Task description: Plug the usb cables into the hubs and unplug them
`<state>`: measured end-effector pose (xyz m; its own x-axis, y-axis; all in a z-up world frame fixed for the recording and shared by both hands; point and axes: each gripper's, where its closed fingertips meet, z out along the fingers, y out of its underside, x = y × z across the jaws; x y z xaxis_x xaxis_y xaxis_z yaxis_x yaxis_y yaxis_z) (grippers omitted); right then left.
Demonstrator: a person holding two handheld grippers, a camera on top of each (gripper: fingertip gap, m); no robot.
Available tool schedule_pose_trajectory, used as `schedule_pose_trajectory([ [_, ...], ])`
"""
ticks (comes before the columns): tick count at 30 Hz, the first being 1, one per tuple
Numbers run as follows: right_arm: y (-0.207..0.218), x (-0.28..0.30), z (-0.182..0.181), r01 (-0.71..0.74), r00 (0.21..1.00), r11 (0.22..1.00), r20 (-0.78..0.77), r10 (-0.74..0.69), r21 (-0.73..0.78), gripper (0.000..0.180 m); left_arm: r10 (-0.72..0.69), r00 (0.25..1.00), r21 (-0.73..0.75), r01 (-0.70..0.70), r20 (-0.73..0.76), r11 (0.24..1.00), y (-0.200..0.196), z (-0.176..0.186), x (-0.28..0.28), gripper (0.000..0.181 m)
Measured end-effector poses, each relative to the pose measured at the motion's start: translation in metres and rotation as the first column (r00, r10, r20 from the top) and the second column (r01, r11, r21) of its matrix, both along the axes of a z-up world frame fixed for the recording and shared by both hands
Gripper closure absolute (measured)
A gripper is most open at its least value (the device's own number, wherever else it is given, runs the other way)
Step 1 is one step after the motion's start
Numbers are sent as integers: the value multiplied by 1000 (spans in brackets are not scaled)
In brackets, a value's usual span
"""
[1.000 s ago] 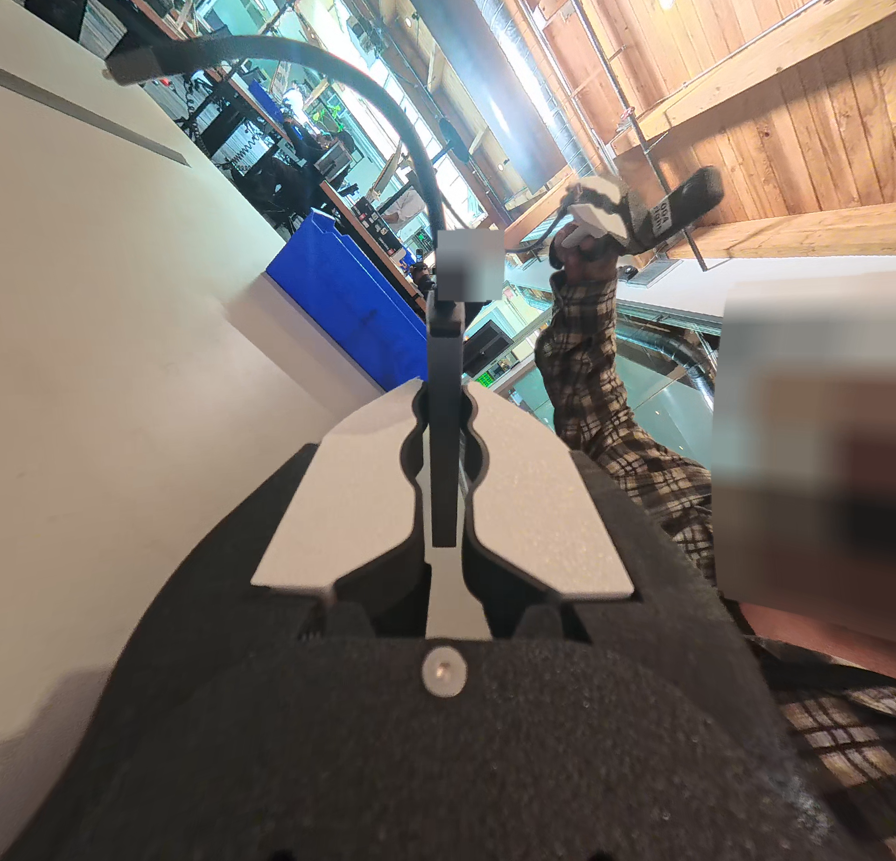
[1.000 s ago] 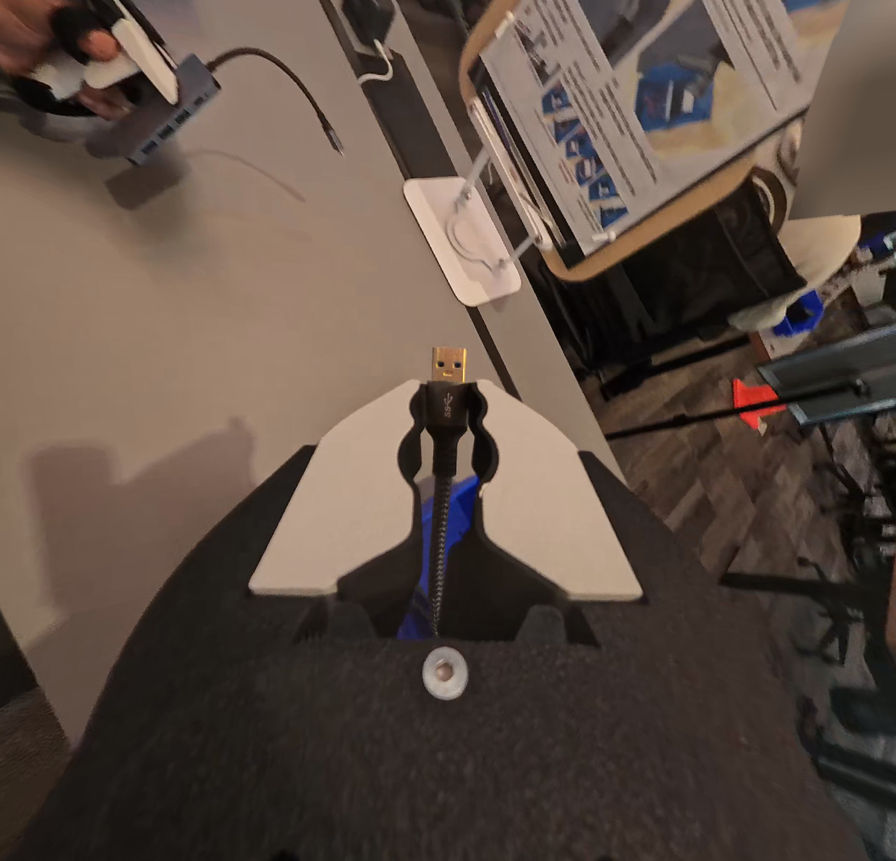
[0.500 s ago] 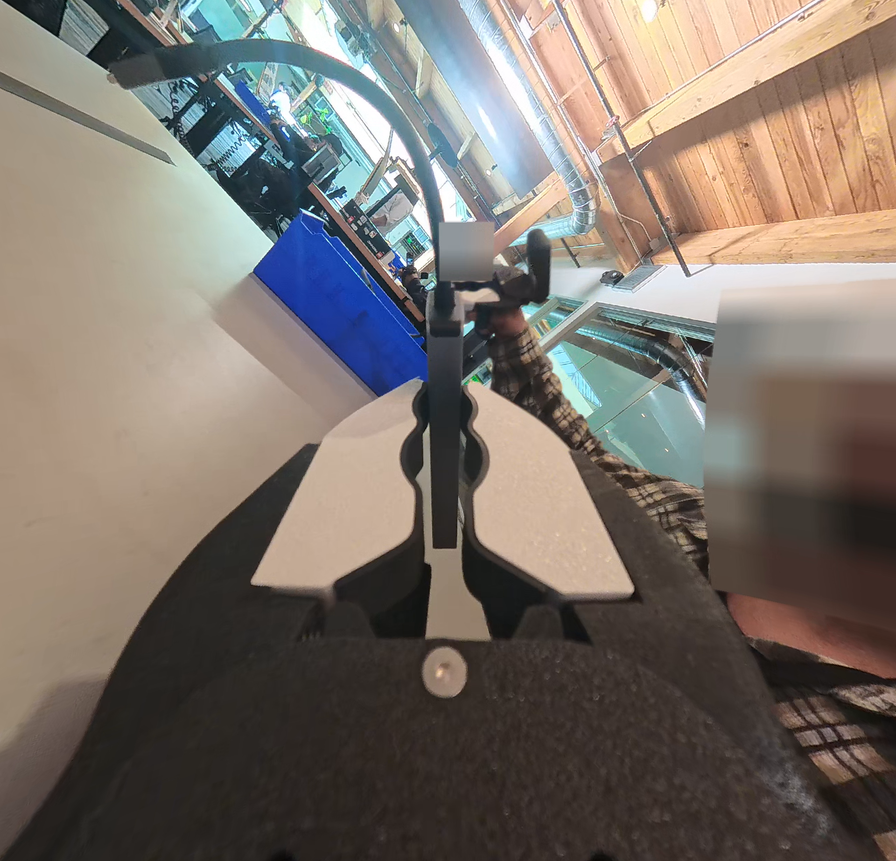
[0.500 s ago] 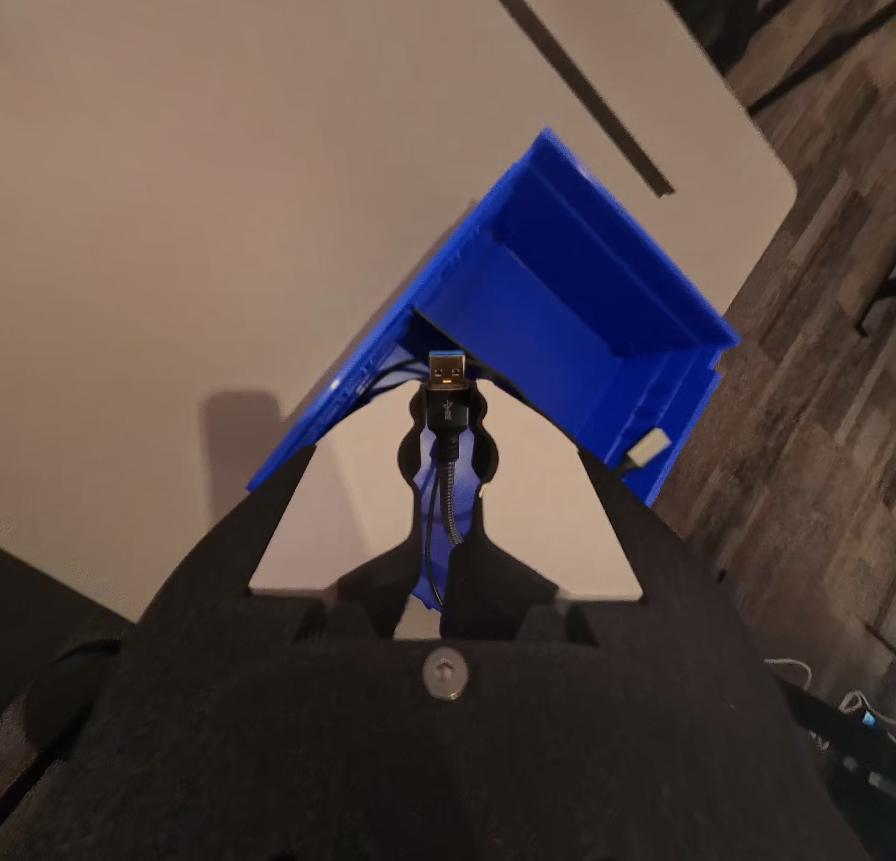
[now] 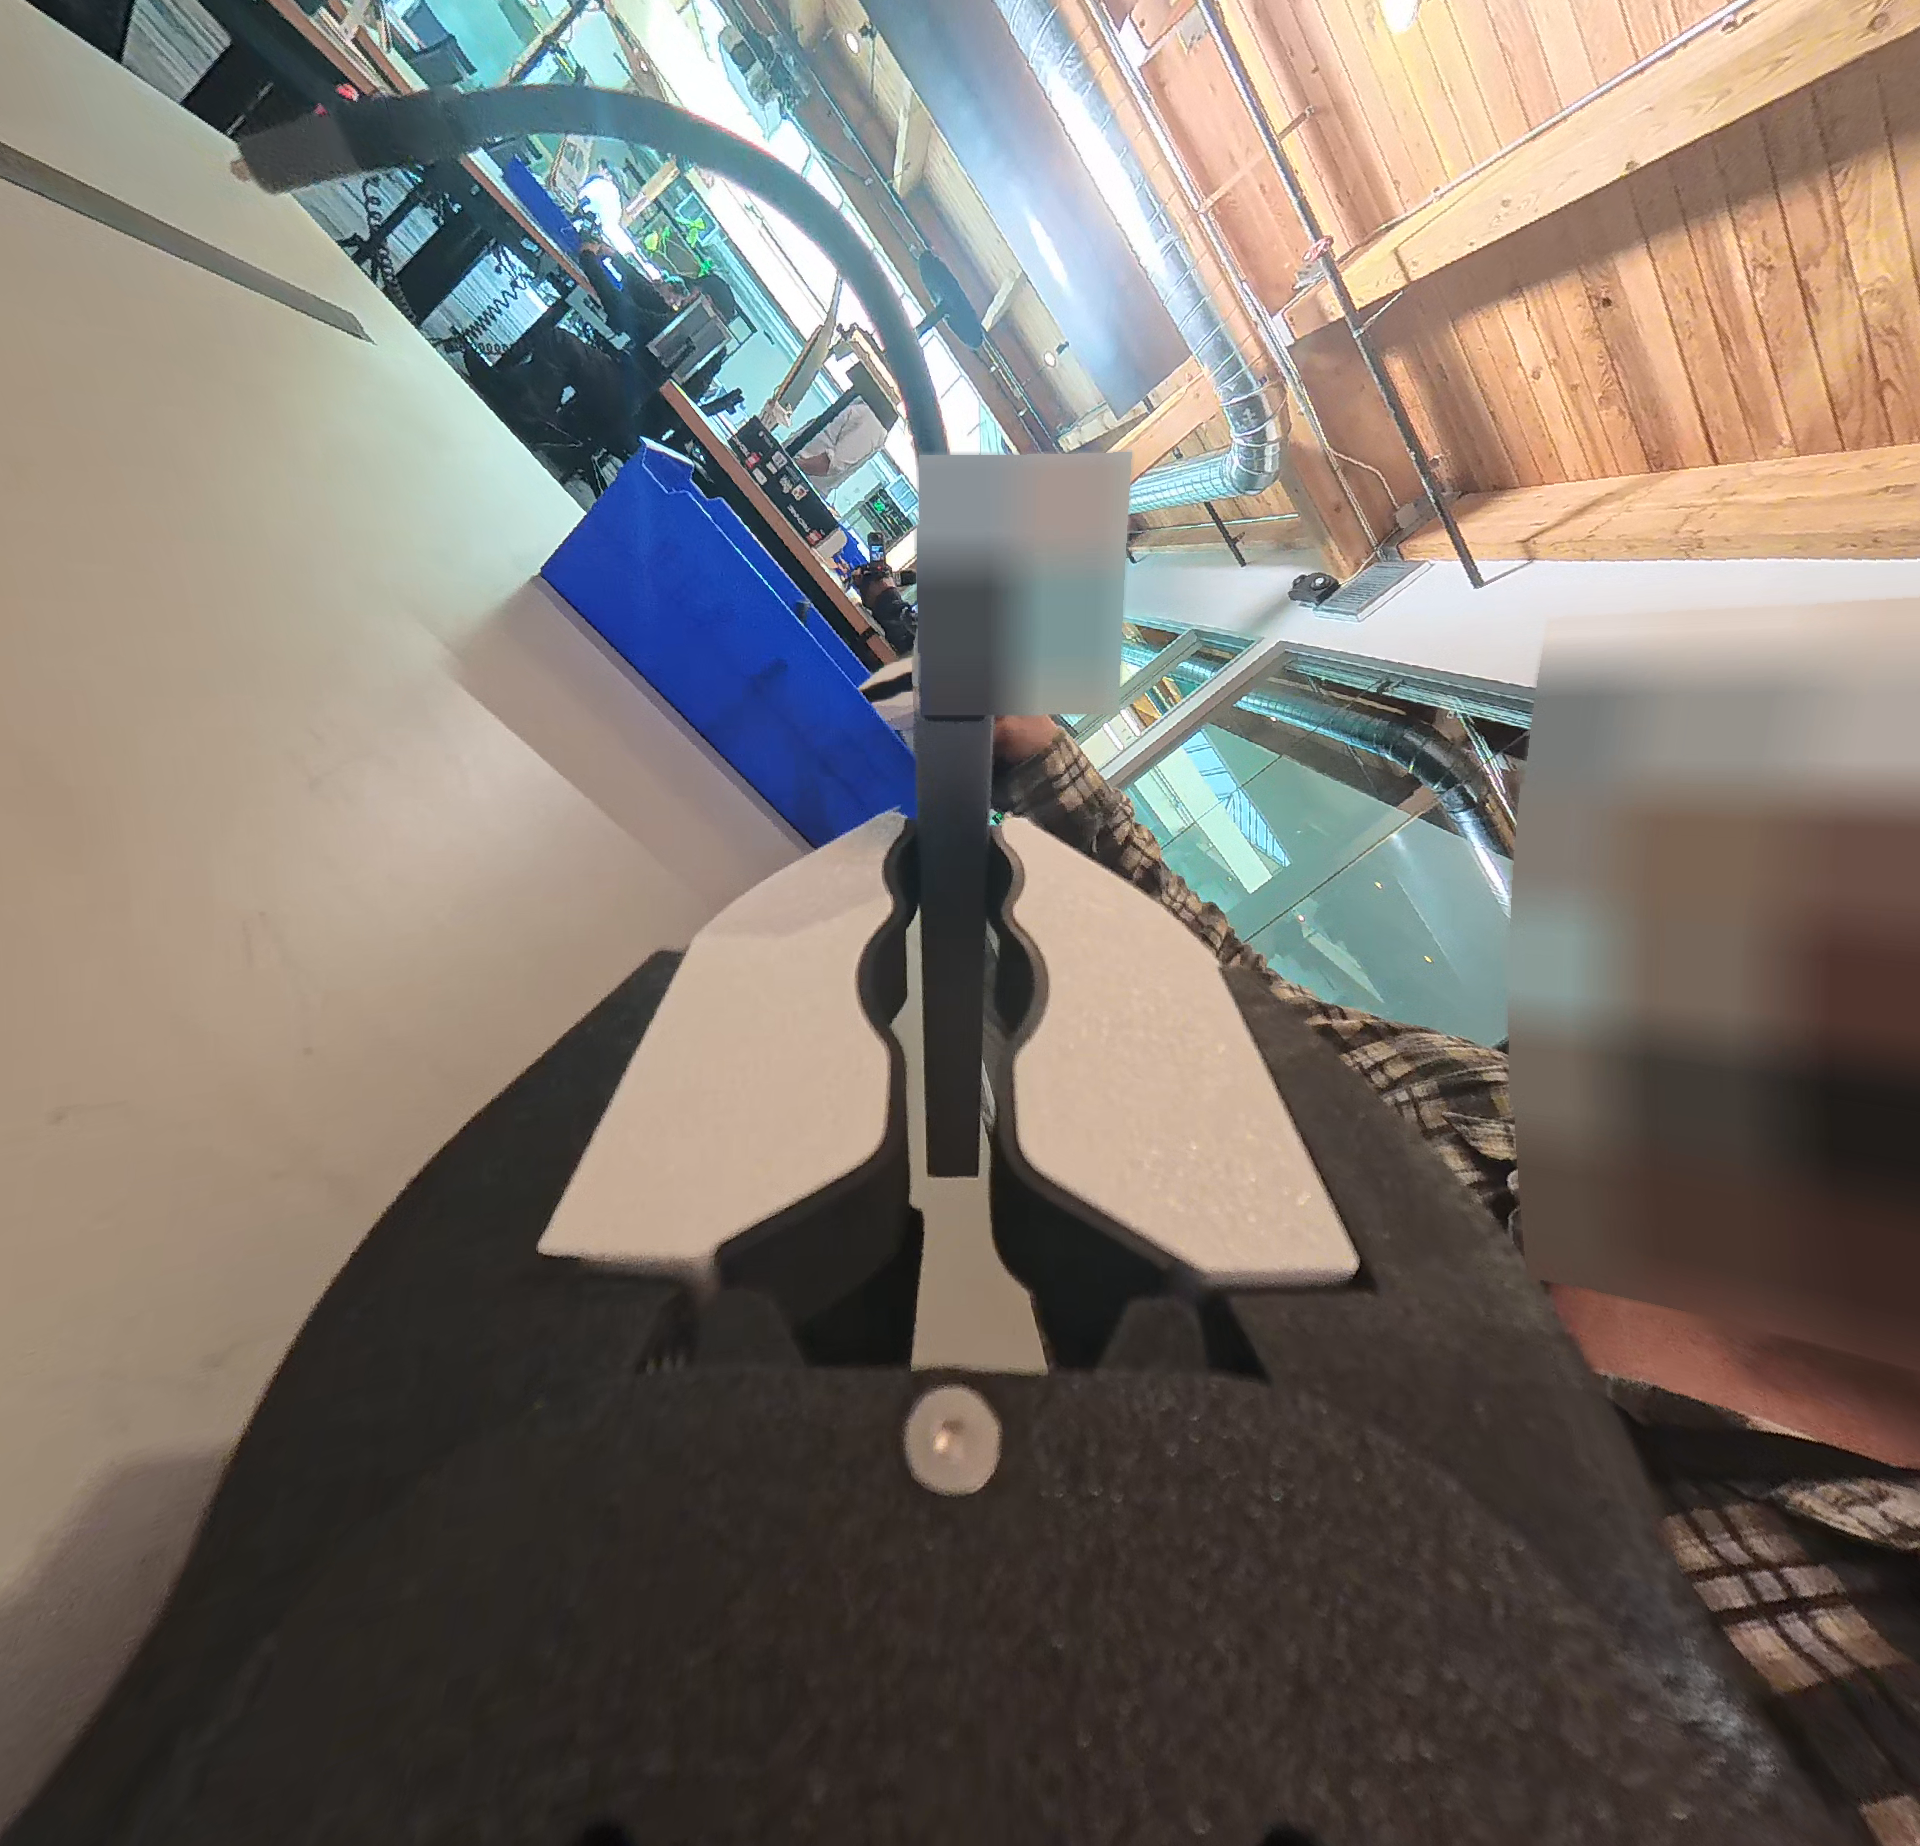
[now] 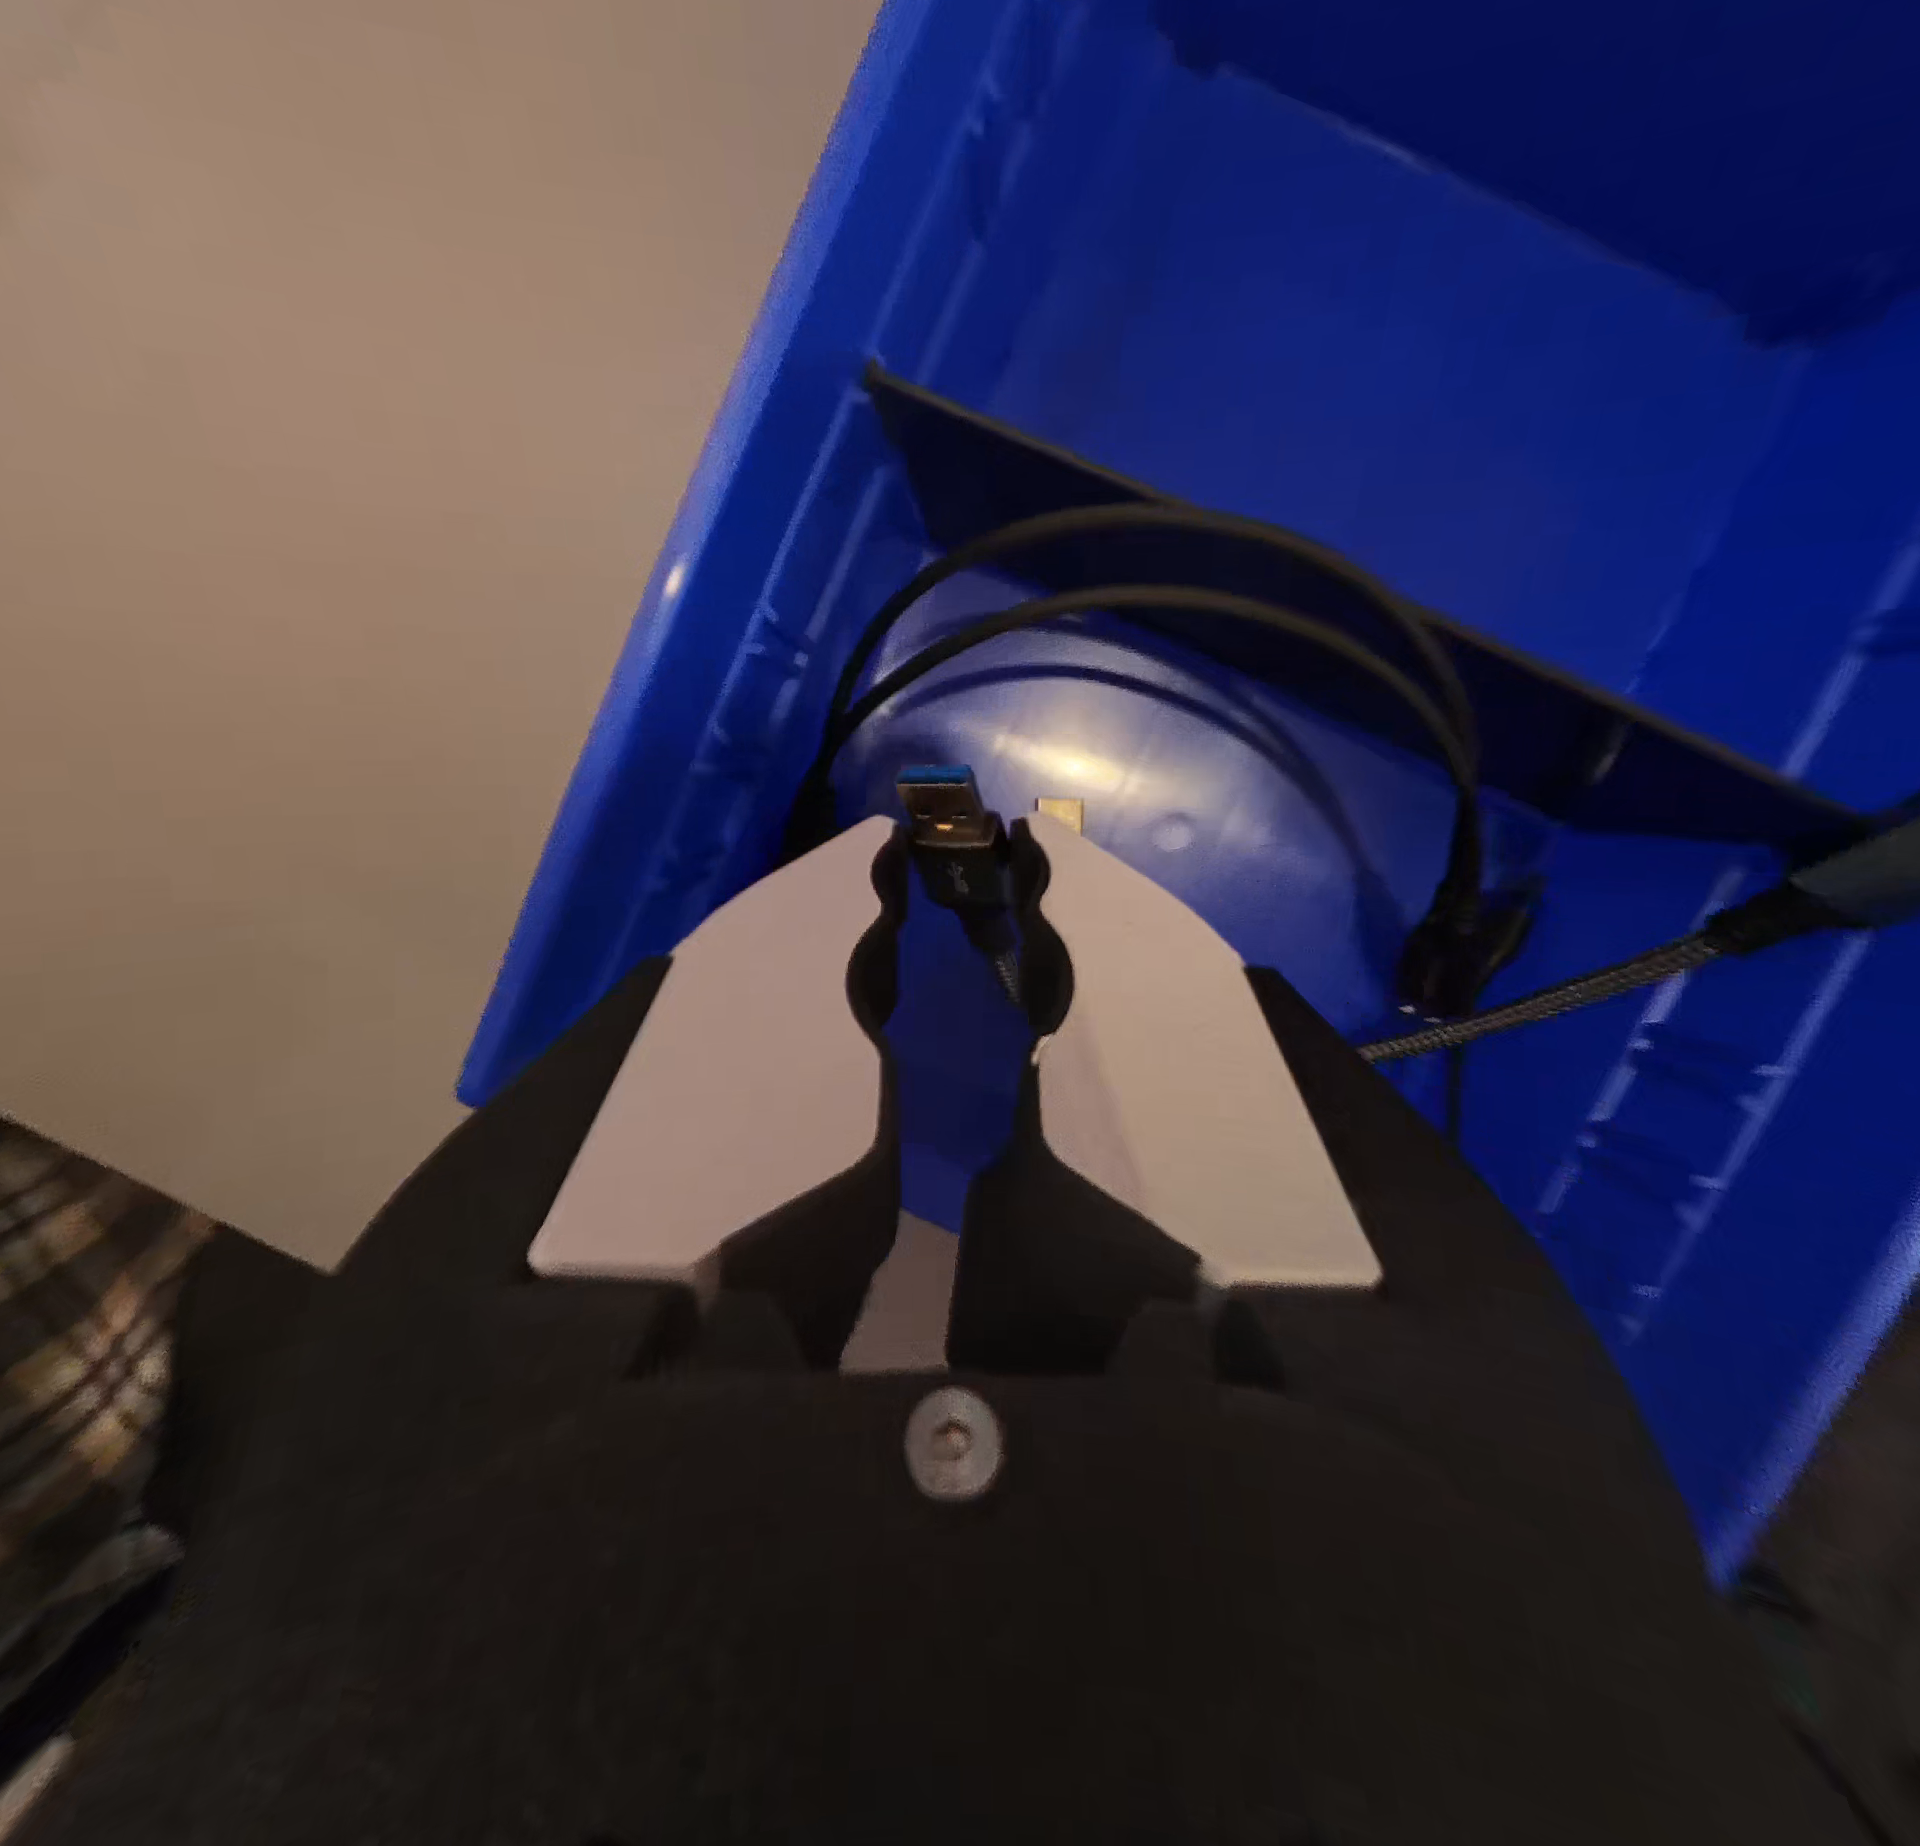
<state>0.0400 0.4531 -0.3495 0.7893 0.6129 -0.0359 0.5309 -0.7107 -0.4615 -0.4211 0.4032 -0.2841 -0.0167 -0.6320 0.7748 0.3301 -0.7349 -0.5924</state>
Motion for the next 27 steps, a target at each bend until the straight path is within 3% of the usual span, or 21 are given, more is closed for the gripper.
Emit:
schedule_pose_trajectory([
  [8, -9, -3, 3, 88, 985, 986, -133, -107, -143, 158, -11, 1000, -8, 11, 1, 1000, -1, 0, 1, 170],
  [12, -6, -3, 24, 101, 974, 990, -192, -119, -99, 150, -2, 1000, -14, 2, 0, 1000, 1, -1, -1, 170],
  [16, 3, -2, 64, 137, 973, 990, -195, -126, 45, 129, 0, 1000, -14, 0, 6, 1000, 1, -1, -1, 170],
  [19, 9, -36, 113, 106, 960, 957, -280, -27, 269, 124, -4, 1000, 1, 4, 12, 1000, 0, 1, 2, 170],
  [22, -1, -107, 150, 40, 903, 898, -401, 155, 438, 120, -11, 1000, 21, 11, 7, 1000, -2, 1, 6, 170],
  [27, -32, -247, 153, -197, 693, 866, -559, 455, 460, 118, -36, 999, 62, 37, -16, 997, -8, 4, 12, 170],
])
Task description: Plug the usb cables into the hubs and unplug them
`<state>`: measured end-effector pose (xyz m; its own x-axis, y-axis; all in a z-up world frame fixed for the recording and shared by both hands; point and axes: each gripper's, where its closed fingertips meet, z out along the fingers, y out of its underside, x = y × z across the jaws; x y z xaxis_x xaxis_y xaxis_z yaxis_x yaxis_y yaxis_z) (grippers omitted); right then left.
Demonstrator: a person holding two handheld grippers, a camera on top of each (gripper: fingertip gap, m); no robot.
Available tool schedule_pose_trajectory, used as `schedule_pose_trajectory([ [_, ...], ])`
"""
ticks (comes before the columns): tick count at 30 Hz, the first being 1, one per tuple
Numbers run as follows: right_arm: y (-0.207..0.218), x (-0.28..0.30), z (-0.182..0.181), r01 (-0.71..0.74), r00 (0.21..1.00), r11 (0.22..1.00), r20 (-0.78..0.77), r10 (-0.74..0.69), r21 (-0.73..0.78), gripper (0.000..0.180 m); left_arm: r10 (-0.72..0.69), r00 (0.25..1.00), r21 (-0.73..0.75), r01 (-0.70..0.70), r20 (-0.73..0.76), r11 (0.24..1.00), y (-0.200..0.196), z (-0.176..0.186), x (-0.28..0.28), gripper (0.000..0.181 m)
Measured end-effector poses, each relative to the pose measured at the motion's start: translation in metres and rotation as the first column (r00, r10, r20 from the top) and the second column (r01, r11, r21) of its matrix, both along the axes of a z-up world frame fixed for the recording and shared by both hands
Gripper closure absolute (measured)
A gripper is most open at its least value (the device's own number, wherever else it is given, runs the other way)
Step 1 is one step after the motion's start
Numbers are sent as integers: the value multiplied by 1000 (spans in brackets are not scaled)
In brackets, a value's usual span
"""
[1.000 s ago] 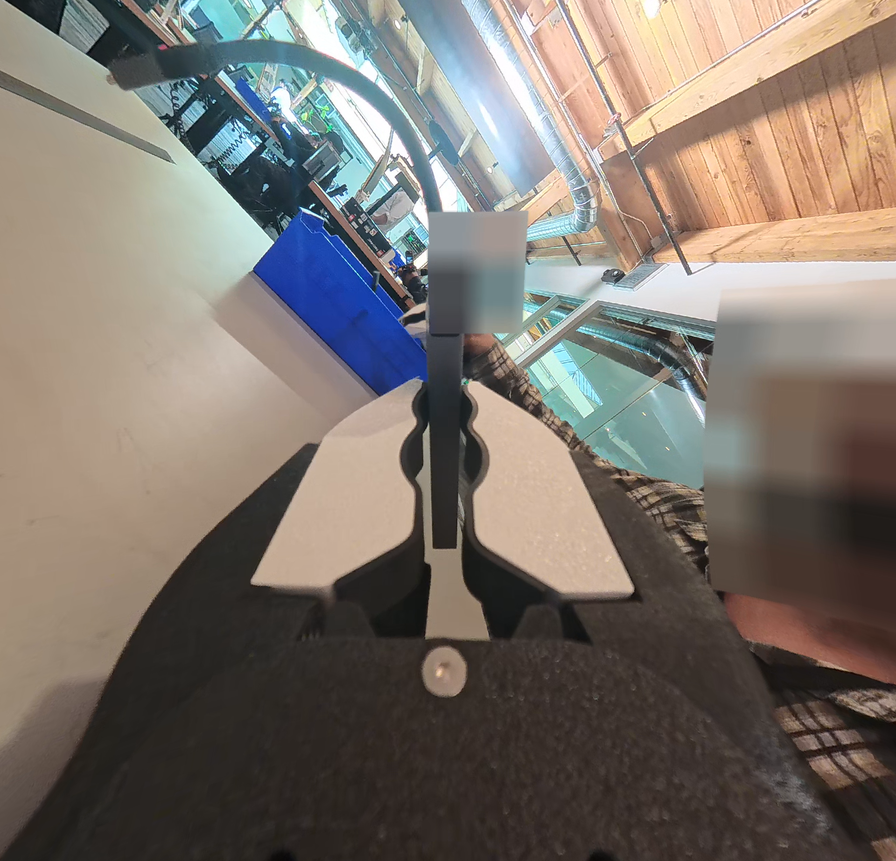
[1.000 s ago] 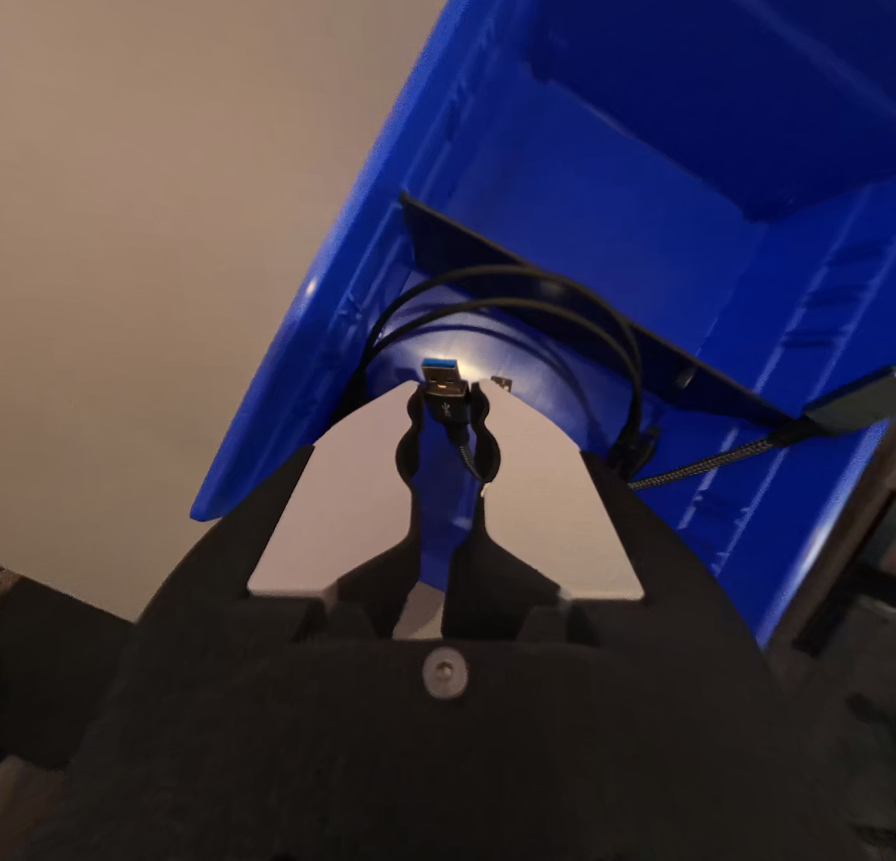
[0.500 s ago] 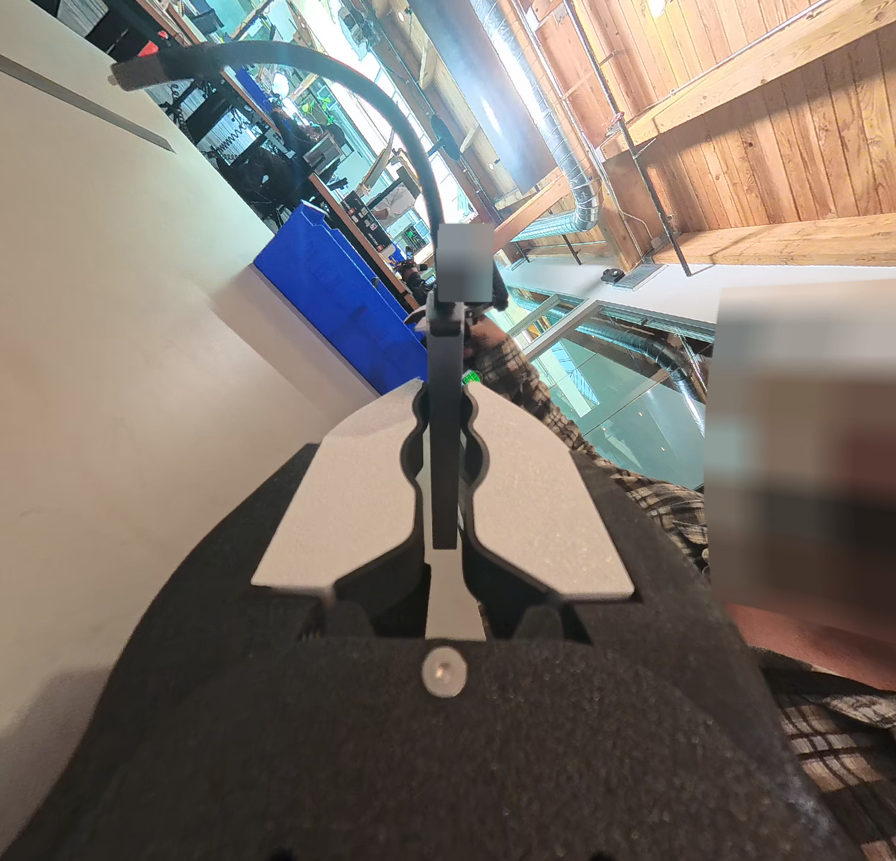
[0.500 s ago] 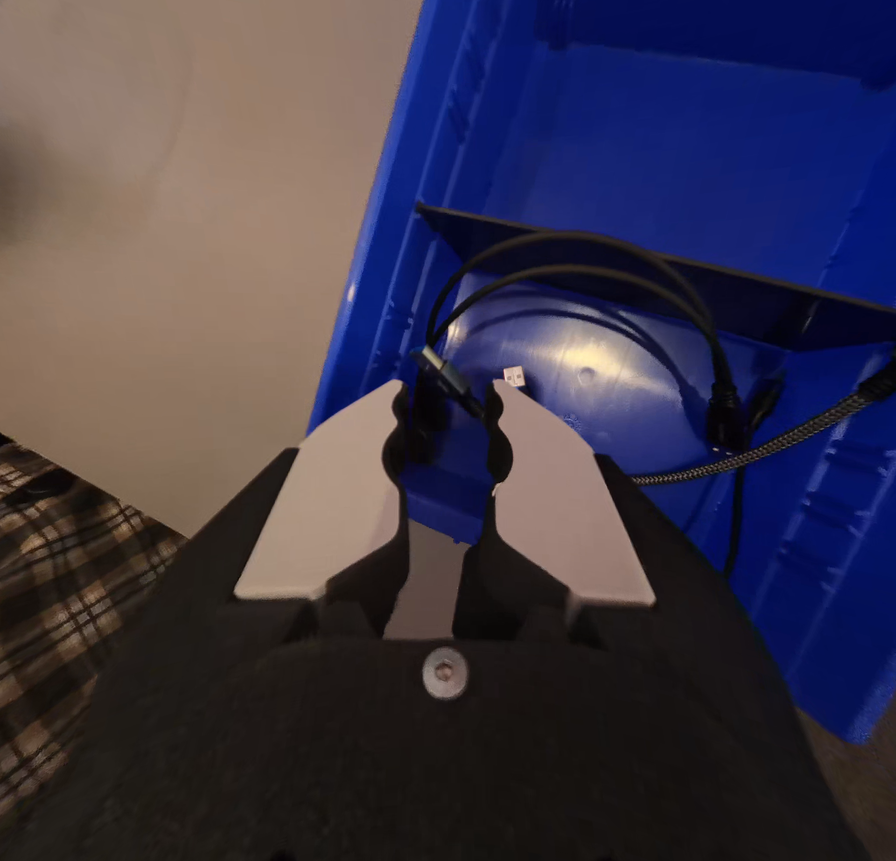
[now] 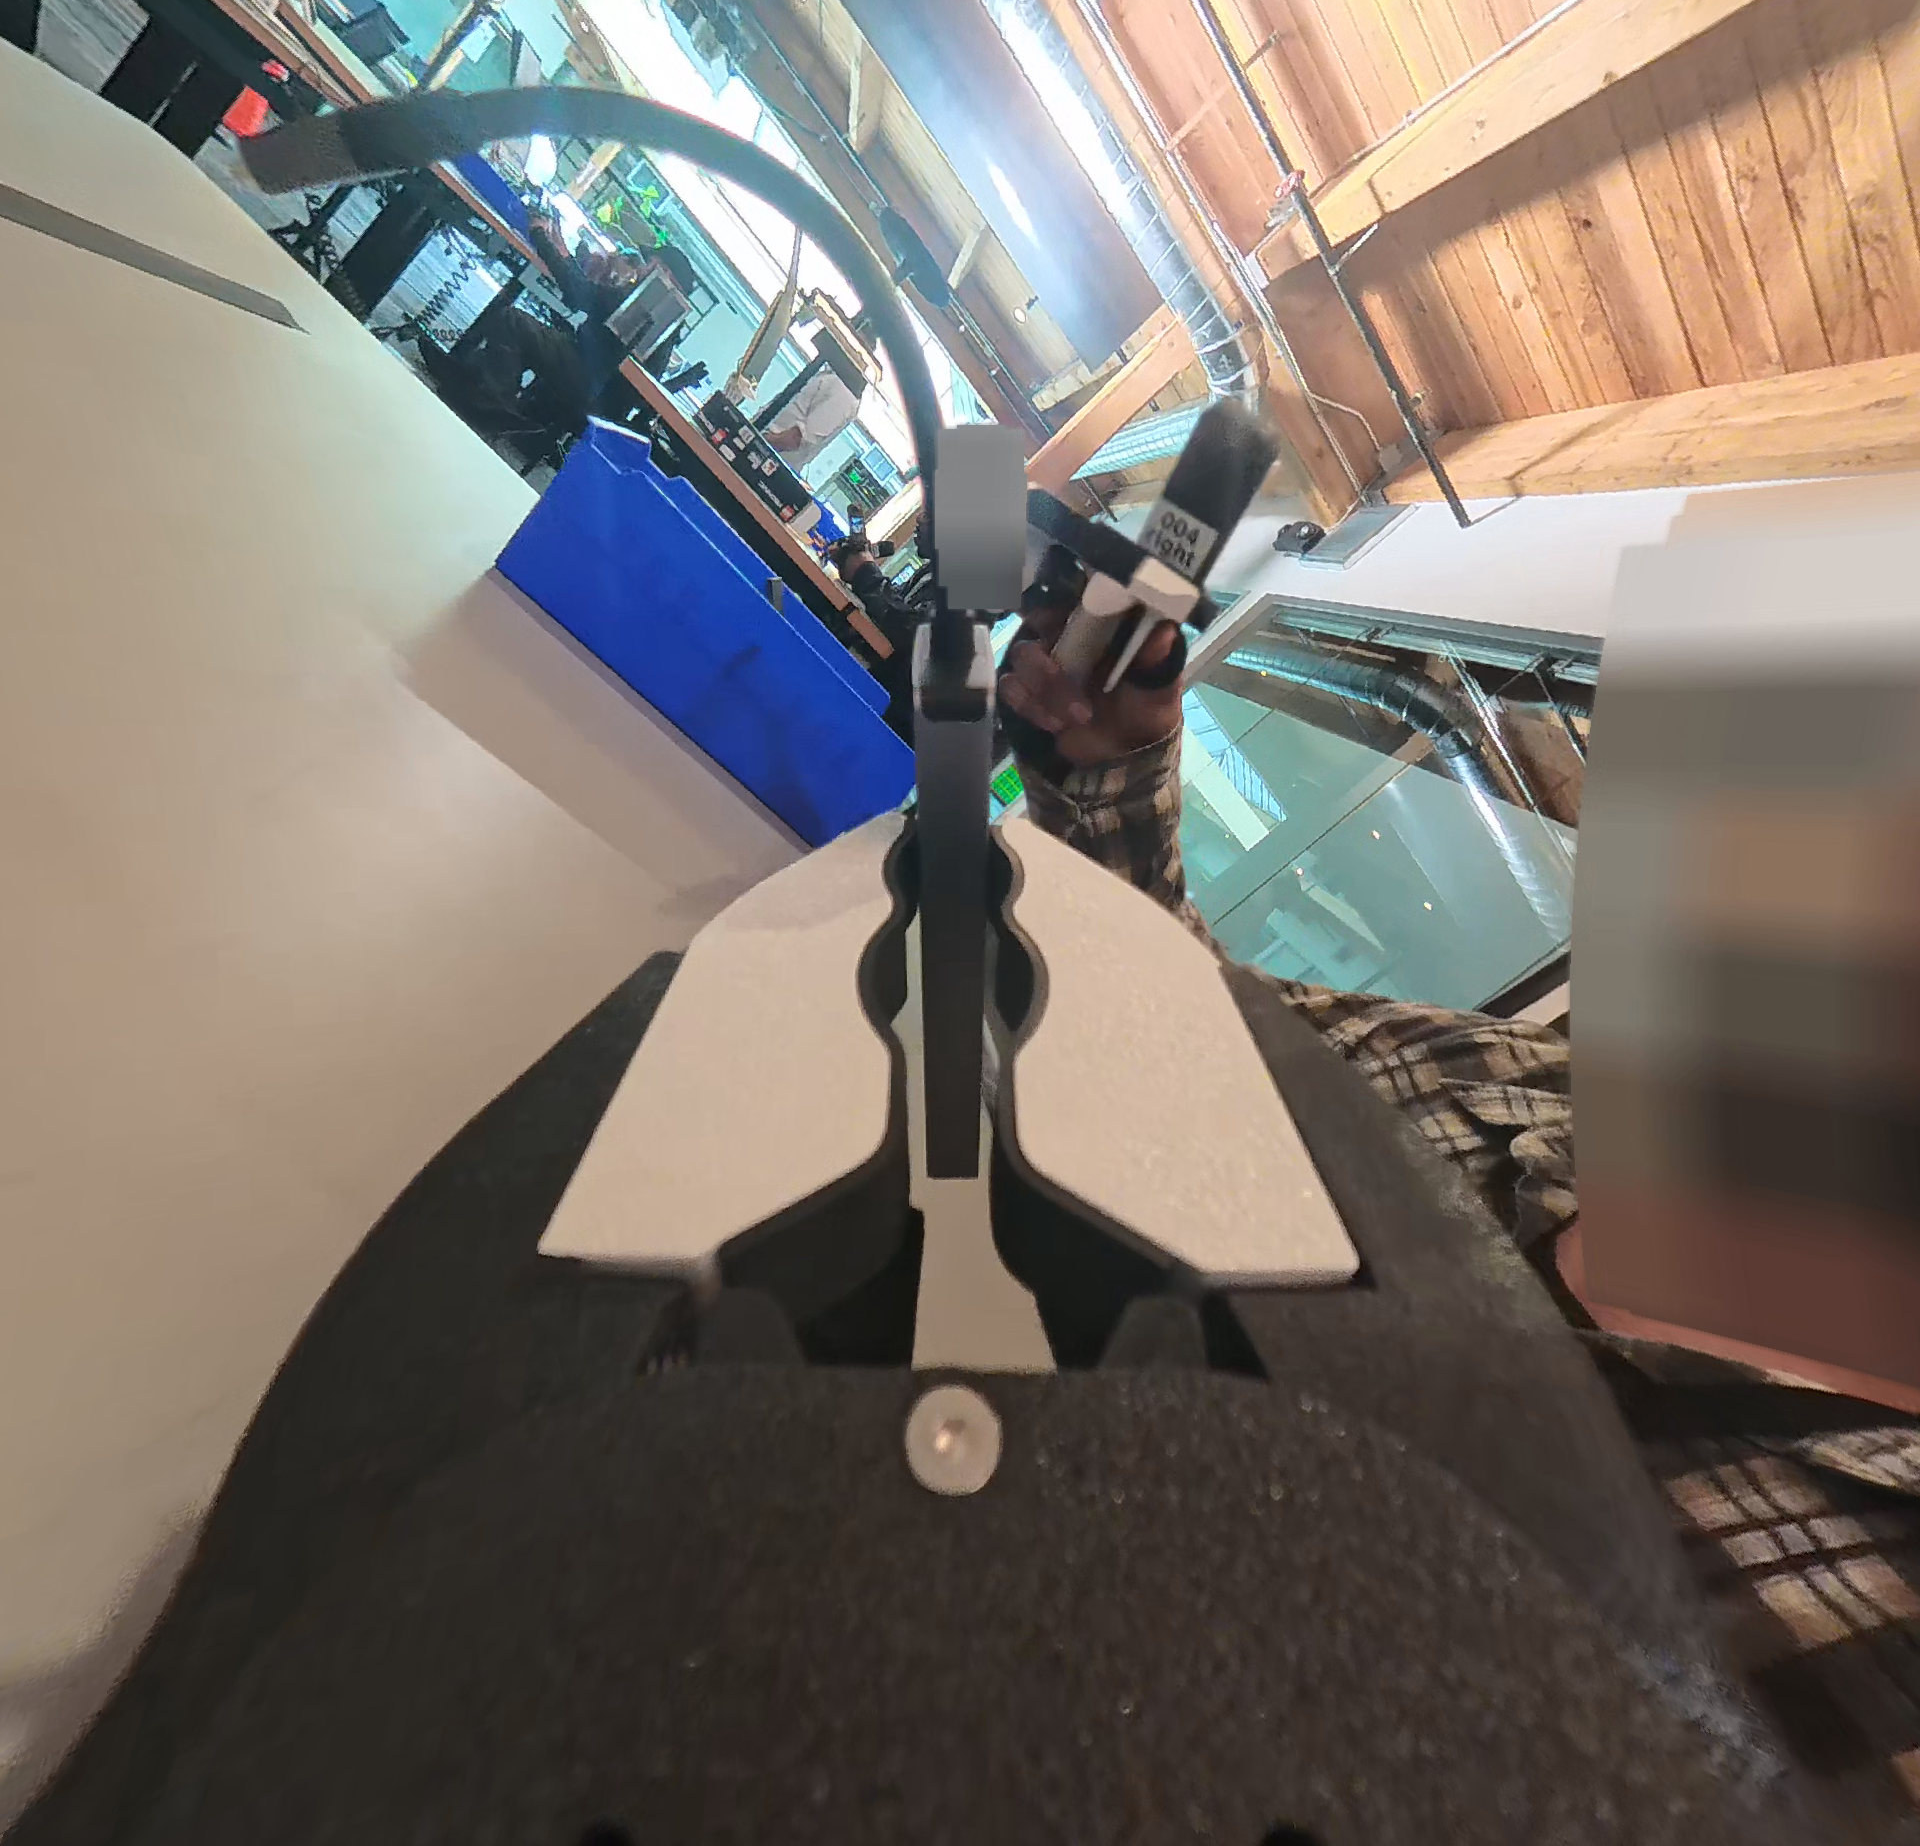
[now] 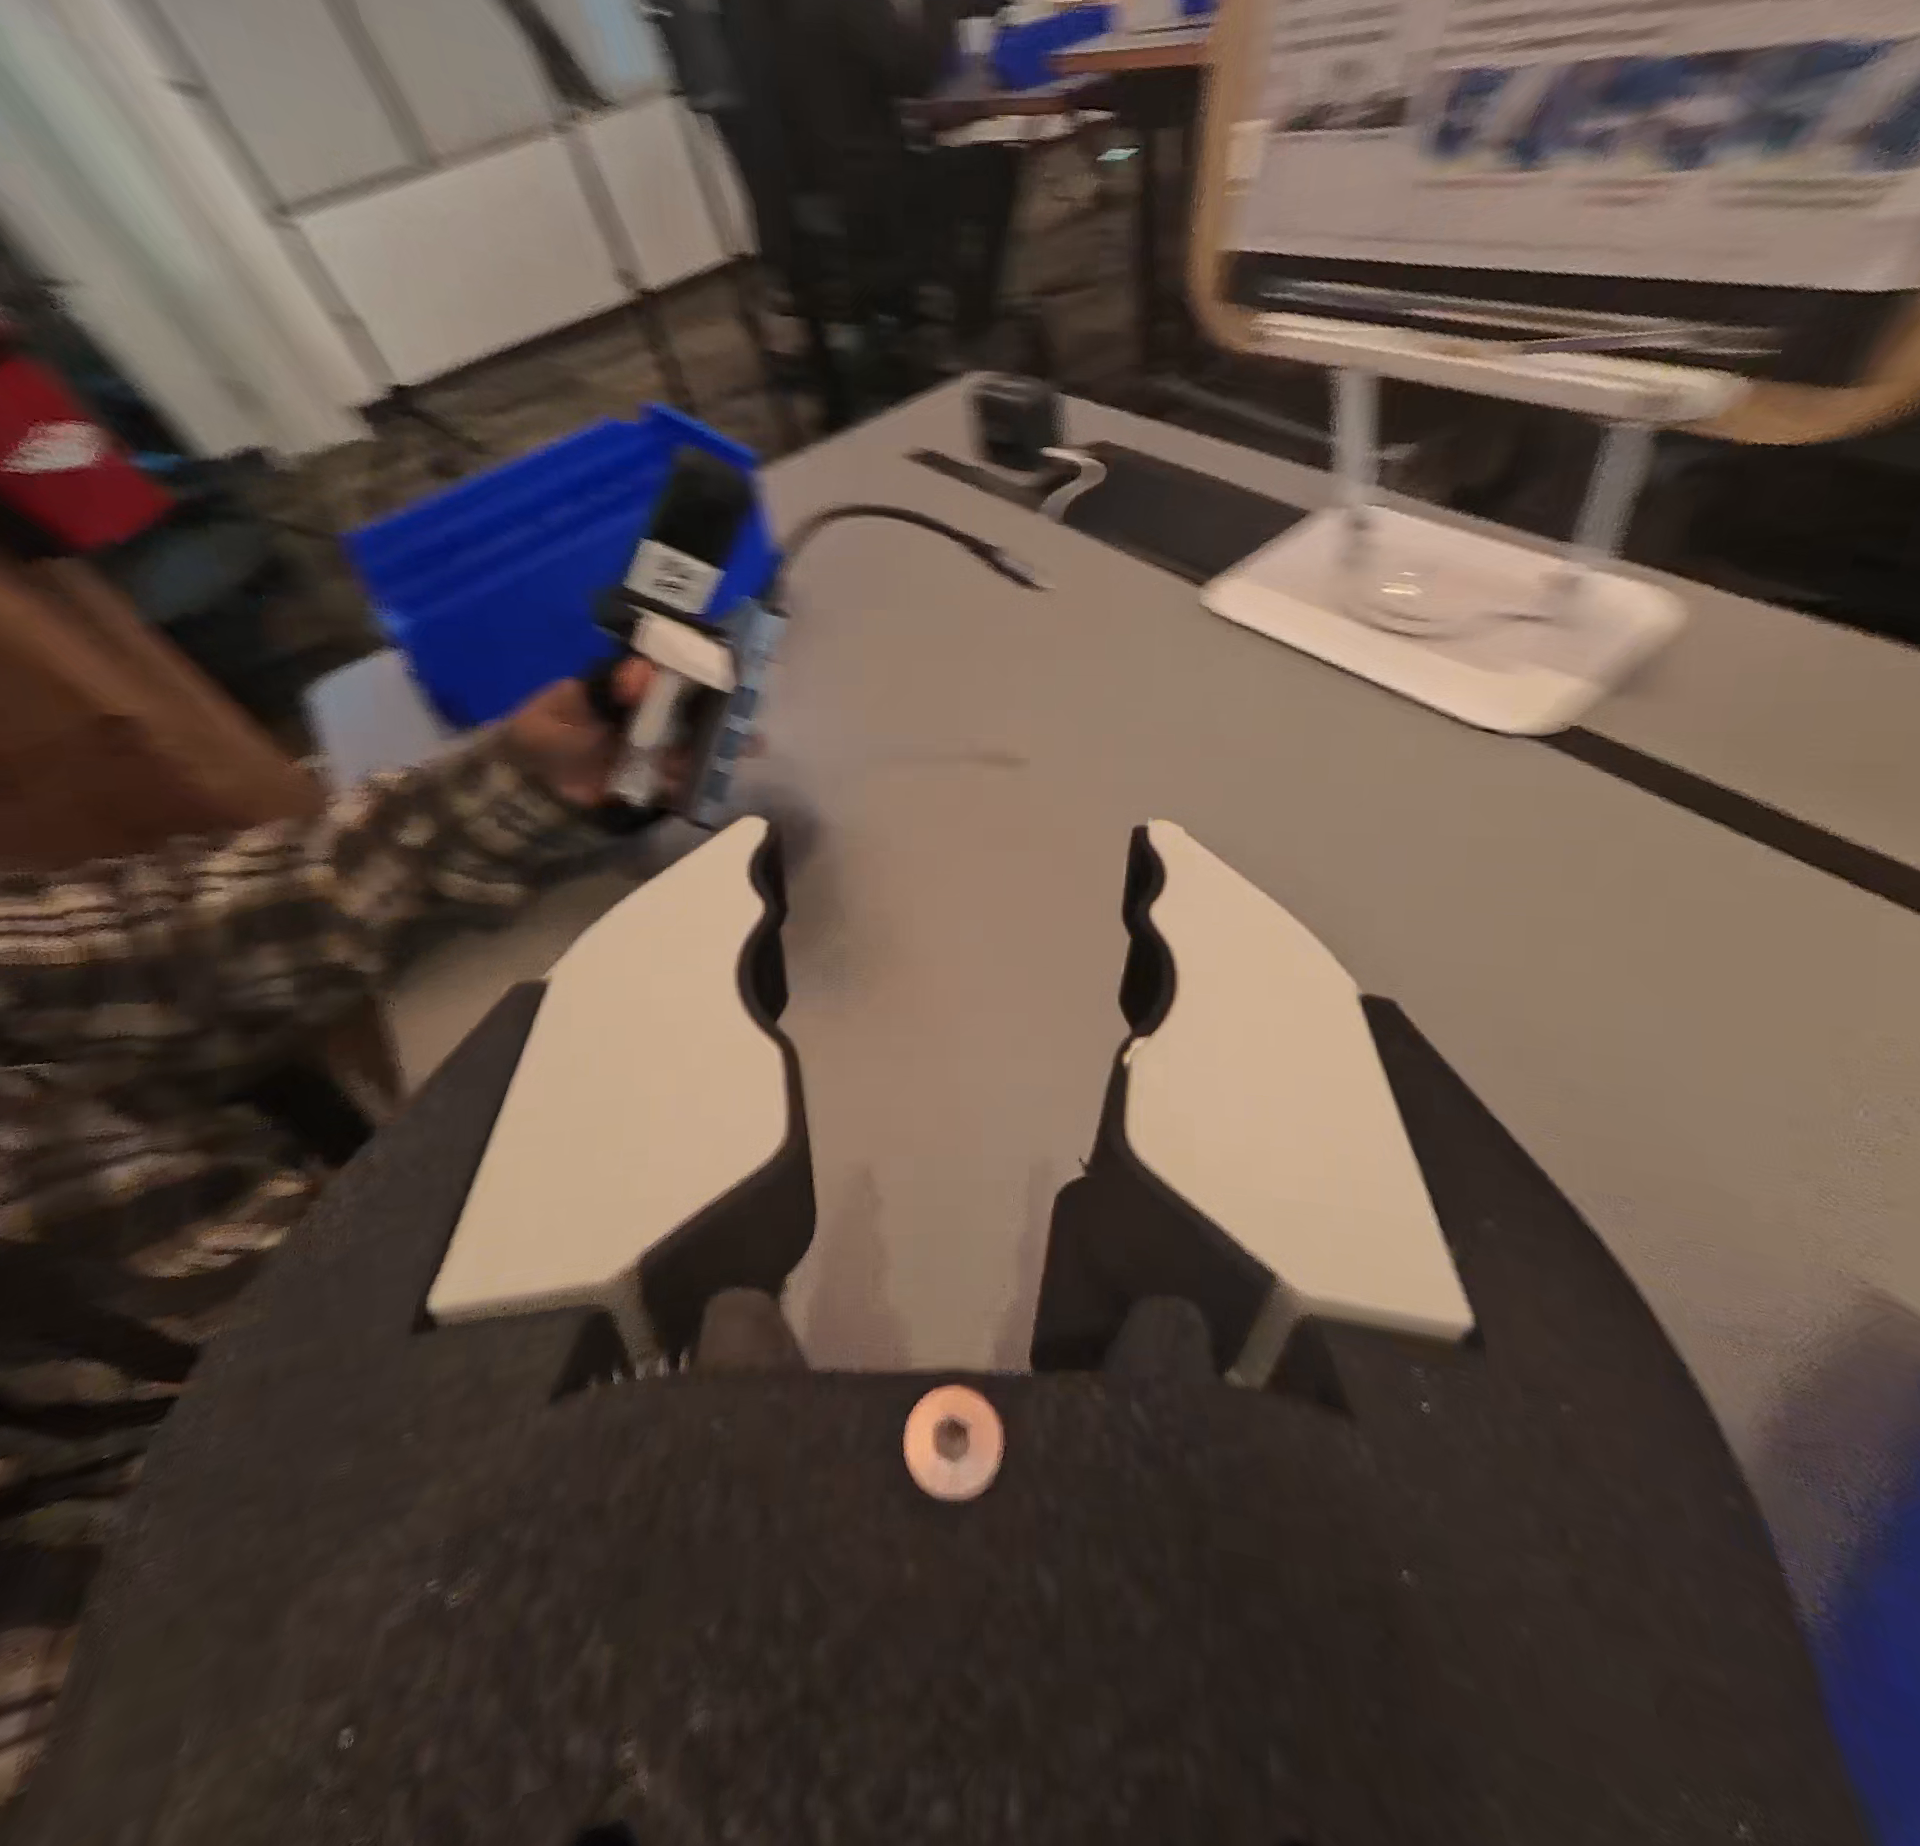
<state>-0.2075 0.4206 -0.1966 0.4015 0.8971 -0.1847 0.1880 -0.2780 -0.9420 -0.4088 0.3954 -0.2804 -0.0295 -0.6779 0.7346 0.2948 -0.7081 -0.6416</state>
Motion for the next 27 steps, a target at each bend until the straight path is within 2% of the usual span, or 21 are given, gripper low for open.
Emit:
schedule_pose_trajectory([
  [2, -7, -46, -4, -141, 989, 988, -43, 139, -62, 118, -6, 1000, 28, 6, -19, 1000, -3, 1, 2, 170],
  [4, -3, -81, -13, -211, 977, 971, -38, 209, -110, 121, -11, 1000, 55, 12, -28, 998, -5, 3, 5, 170],
  [6, 3, -110, -25, -240, 971, 955, -42, 237, -173, 124, -1, 999, 78, 3, -32, 997, -7, 6, 7, 170],
  [11, 0, -169, -43, -353, 928, 868, -248, 278, -350, 136, 27, 998, 104, -22, -49, 994, -7, 7, 8, 170],
  [13, -5, -186, -51, -394, 912, 833, -277, 303, -388, 136, 30, 998, 103, -25, -50, 994, -7, 7, 9, 170],
  [20, -18, -218, -67, -446, 894, 795, -246, 374, -412, 146, 22, 997, 121, -12, -74, 993, -10, 6, 15, 170],
  [22, -24, -219, -64, -486, 874, 772, -260, 412, -409, 169, 24, 997, 133, -14, -77, 991, -10, 6, 16, 170],
  [24, -25, -217, -62, -486, 874, 782, -236, 424, -391, 170, 15, 998, 160, -4, -69, 987, -12, 8, 17, 169],
  [26, -24, -211, -59, -470, 882, 805, -208, 422, -362, 169, 18, 999, 188, -9, -48, 982, -13, 12, 18, 159],
  [27, -22, -205, -55, -461, 887, 817, -197, 417, -346, 169, 33, 999, 205, -24, -40, 978, -12, 14, 19, 148],
])
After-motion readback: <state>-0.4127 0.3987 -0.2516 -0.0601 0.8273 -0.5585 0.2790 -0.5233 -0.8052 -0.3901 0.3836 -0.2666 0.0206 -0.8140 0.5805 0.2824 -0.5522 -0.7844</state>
